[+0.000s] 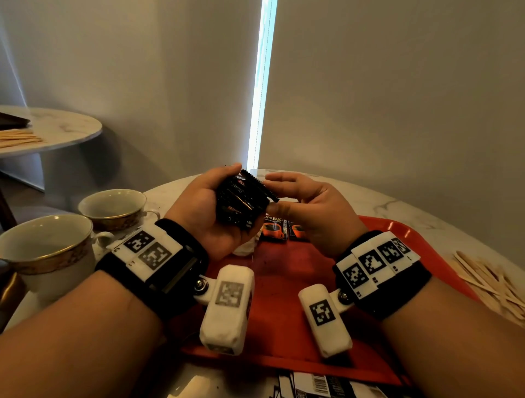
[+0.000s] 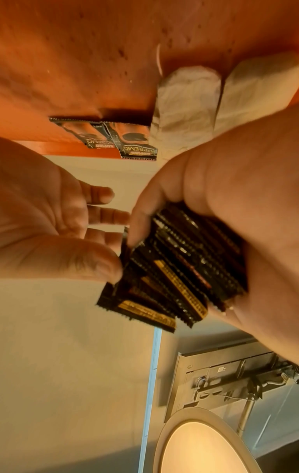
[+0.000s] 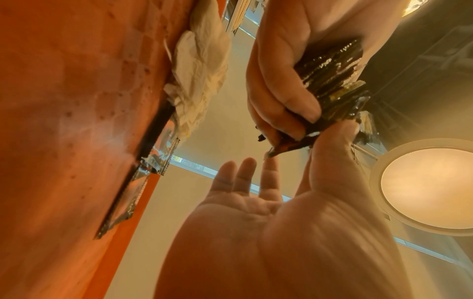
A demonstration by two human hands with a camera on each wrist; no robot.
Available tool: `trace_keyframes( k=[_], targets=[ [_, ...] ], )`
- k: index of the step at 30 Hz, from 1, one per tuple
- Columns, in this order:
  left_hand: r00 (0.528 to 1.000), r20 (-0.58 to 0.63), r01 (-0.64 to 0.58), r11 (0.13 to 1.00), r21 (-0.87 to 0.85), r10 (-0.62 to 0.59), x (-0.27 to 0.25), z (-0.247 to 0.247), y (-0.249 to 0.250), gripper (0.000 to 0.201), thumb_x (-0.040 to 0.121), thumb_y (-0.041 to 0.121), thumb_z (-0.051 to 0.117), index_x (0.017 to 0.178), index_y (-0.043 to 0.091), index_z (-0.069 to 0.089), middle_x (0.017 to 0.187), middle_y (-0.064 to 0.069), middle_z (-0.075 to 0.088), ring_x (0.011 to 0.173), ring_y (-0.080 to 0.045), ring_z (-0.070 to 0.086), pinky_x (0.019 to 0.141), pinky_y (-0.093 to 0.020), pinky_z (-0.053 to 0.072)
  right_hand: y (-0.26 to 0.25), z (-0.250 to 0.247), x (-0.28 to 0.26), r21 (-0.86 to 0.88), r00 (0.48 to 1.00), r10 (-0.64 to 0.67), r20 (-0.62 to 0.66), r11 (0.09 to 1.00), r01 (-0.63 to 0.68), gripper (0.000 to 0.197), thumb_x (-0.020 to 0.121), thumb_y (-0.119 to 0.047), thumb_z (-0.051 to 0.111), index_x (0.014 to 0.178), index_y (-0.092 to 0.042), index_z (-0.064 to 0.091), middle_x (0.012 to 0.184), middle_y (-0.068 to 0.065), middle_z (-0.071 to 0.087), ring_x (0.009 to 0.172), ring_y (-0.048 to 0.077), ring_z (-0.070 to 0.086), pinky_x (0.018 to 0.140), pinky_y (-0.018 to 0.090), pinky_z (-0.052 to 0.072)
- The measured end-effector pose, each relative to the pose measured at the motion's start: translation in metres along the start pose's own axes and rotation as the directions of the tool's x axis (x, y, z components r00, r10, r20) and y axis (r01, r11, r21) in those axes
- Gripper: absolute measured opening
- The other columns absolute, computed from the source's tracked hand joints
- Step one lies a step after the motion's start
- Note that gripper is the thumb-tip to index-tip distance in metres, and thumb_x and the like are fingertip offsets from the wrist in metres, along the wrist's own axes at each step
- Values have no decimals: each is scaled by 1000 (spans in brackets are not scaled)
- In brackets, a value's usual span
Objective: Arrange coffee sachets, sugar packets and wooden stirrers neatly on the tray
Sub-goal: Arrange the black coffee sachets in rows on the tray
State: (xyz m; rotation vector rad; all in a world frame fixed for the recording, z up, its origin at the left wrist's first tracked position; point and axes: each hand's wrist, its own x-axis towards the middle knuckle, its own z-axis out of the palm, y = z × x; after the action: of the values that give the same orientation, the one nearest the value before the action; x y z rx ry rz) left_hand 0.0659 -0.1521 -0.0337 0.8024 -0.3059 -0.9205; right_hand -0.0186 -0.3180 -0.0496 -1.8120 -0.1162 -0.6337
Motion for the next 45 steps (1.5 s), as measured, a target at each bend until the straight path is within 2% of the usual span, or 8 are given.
trace_keyframes(
  k=[3,7,11,16,22,27,33,45],
  targets=[
    [1000,-11,-1,1000,10,1,1,-1,1,30,88,37,60,101,10,64,86,-9,66,68,-20,65,59,-27,56,-2,2,0,14,998,1,-56,1000,-1,35,73,-16,82,108,-11,77,121,5,72,117,17,65,96,33,54],
    [998,-59,5,1000,28,-3,4,-5,0,35,83,33,64,110,11,59,90,-9,65,74,-21,64,60,-29,54,-9,-1,0,-66,930,5,-369,997,-31,7,92,-15,70,92,-21,75,70,-15,74,64,-5,66,60,11,49],
    [997,-75,-22,1000,22,24,5,-6,1,29,89,32,59,109,10,58,90,-8,65,68,-21,66,58,-28,54,5,-16,7,-77,833,80,-547,986,-145,6,96,-19,67,94,-22,72,86,-2,77,72,7,73,60,24,55],
    [997,-74,-34,999,24,35,7,-5,1,27,90,32,58,104,9,59,90,-8,64,64,-20,67,57,-28,54,21,-33,10,45,752,294,-590,942,-333,11,98,-11,61,90,-16,66,78,2,69,39,-1,56,34,14,38],
    [997,-69,-39,999,19,40,6,-5,1,28,90,32,59,105,8,58,88,-8,64,64,-20,67,59,-27,53,44,-47,15,156,638,503,-583,840,-519,9,92,-11,68,92,-16,61,85,11,70,53,16,59,39,24,38],
    [997,-67,-27,999,24,28,5,-5,1,29,89,32,59,102,6,60,90,-9,64,65,-20,67,58,-28,54,45,-47,15,138,625,550,-553,801,-583,7,92,-9,65,88,-11,60,67,8,55,45,15,43,34,23,29],
    [996,-79,-35,999,28,38,4,-5,2,30,89,32,60,105,7,60,93,-8,63,68,-20,66,58,-29,54,50,-50,8,66,668,579,-467,776,-627,19,75,-15,71,94,-13,69,77,5,63,60,16,59,50,30,50],
    [995,-85,-40,998,42,44,3,-5,1,32,88,32,61,108,7,62,93,-9,65,67,-20,68,59,-29,55,50,-45,12,13,645,589,-487,743,-669,6,91,-1,64,88,-4,69,67,12,56,50,19,44,45,29,33]
  ],
)
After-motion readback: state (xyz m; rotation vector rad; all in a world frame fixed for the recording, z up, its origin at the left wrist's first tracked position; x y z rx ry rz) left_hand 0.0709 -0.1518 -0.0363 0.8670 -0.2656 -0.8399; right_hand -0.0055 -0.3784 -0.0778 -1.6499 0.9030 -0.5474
